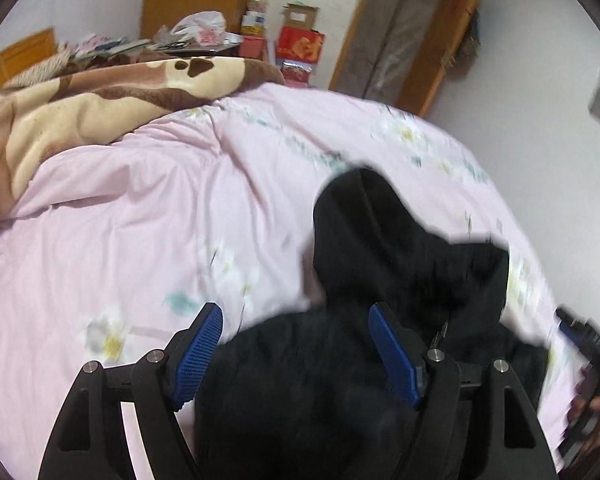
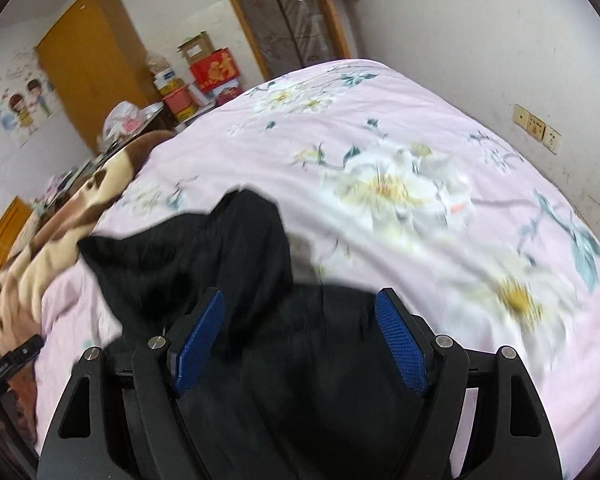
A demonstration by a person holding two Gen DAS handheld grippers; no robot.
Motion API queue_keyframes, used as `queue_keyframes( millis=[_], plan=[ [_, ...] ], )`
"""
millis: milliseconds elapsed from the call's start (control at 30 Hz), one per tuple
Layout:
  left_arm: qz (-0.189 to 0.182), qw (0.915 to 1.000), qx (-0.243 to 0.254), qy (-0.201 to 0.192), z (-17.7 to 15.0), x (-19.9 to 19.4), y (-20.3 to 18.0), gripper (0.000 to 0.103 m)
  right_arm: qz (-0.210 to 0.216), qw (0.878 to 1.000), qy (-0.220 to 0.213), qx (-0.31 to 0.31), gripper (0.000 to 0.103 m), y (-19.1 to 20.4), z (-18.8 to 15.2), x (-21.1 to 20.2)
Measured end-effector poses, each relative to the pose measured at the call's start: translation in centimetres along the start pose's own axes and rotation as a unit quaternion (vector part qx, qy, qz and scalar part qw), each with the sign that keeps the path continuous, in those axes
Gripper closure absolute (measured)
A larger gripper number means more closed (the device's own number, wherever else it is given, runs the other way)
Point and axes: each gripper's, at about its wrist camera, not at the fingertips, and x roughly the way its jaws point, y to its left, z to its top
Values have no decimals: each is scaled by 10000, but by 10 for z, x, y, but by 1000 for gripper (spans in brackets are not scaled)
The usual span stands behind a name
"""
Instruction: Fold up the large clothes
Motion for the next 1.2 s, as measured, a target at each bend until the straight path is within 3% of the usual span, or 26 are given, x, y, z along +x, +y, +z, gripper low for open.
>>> queue_keyframes(
  millis=[133,300,467,567,600,633,700,733,767,800,933,1200],
  plan=[
    [-171,9998,-40,50,35,25,-12,22,-34,9999,39,151,25,5,35,29],
    [-19,9996,-271,105,66,66,-24,22,-135,9996,183,-154,25,26,58,68],
    [-135,9986,-513,-23,85,91,-28,22,-74,9991,221,367,25,22,76,100],
    [-82,9989,-364,287,84,118,-35,22,39,9954,694,659,26,14,75,128],
    [-27,9985,-311,451,81,127,-38,24,181,9927,894,783,33,12,71,135],
    [-35,9983,-280,516,76,132,-41,26,450,9896,1017,916,51,11,64,140],
    [62,9985,-14,544,67,139,-49,49,723,9858,1122,1017,62,11,53,144],
    [152,9983,98,555,62,139,-53,71,709,9862,1149,963,67,13,49,144],
    [306,9974,258,600,58,141,-57,86,617,9877,1168,840,71,15,46,144],
    [333,9970,319,621,55,140,-60,94,520,9900,1145,634,78,19,44,142],
    [316,9982,292,426,45,123,-58,98,436,9946,927,138,89,28,35,122],
    [-53,9981,595,-175,5,52,-49,98,421,9948,113,-918,91,46,1,40]
  ],
)
